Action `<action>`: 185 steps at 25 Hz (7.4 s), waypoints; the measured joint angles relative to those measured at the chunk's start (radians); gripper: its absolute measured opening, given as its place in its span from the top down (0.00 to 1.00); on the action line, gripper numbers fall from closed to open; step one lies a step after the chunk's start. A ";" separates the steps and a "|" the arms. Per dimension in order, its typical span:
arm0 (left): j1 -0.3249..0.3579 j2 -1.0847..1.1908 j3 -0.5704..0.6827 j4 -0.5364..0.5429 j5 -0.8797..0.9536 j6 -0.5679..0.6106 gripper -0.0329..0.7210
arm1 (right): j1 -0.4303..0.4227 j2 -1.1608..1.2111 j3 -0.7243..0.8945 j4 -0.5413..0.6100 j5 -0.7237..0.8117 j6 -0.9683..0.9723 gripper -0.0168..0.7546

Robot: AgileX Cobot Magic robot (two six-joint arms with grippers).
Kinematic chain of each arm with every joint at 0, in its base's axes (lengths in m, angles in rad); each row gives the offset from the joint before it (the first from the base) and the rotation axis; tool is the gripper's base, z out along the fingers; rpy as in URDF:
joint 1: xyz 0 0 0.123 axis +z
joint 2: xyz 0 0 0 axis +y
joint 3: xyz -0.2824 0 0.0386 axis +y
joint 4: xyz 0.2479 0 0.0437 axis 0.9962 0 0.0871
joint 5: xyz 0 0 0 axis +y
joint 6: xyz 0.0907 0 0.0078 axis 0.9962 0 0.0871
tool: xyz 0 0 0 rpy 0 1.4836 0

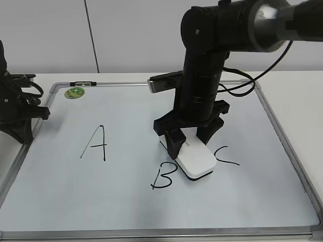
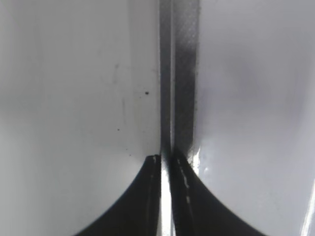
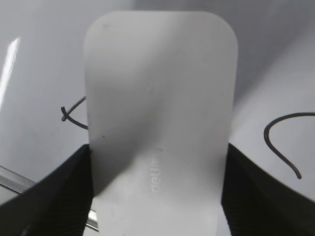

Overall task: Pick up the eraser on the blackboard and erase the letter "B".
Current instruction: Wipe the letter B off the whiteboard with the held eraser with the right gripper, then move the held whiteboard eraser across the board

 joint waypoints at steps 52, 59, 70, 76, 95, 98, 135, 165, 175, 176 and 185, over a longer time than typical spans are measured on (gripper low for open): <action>0.000 0.000 0.000 -0.005 0.000 0.000 0.92 | 0.219 0.029 0.129 0.091 -0.194 -0.089 0.29; 0.000 0.000 0.000 -0.009 0.000 0.000 0.92 | 0.219 0.029 0.127 -0.053 -0.182 0.010 0.29; 0.000 0.000 0.000 -0.011 0.000 0.000 0.92 | 0.172 0.035 0.096 -0.238 -0.157 0.108 0.29; 0.000 0.000 0.000 -0.011 0.000 0.000 0.92 | 0.101 0.035 0.096 -0.248 -0.157 0.126 0.29; 0.000 0.000 0.000 -0.011 0.000 0.000 0.92 | 0.063 0.035 0.095 -0.057 -0.229 0.098 0.29; 0.000 0.000 0.000 -0.011 0.000 0.000 0.92 | 0.063 0.035 0.095 -0.047 -0.238 0.093 0.29; 0.000 0.000 0.000 -0.007 0.000 0.000 0.92 | 0.156 0.064 0.079 -0.071 -0.207 0.141 0.29; 0.000 0.000 0.000 -0.007 0.000 0.000 0.92 | 0.017 0.057 0.071 -0.204 -0.136 0.256 0.29; 0.000 0.000 -0.002 -0.007 0.002 0.000 0.92 | -0.087 0.057 -0.006 -0.276 -0.056 0.245 0.29; 0.000 0.000 -0.002 -0.007 0.002 0.000 0.92 | -0.110 0.057 -0.006 -0.276 -0.049 0.242 0.29; 0.000 0.000 -0.002 -0.007 0.004 0.000 0.92 | -0.312 0.057 -0.010 -0.238 -0.047 0.186 0.29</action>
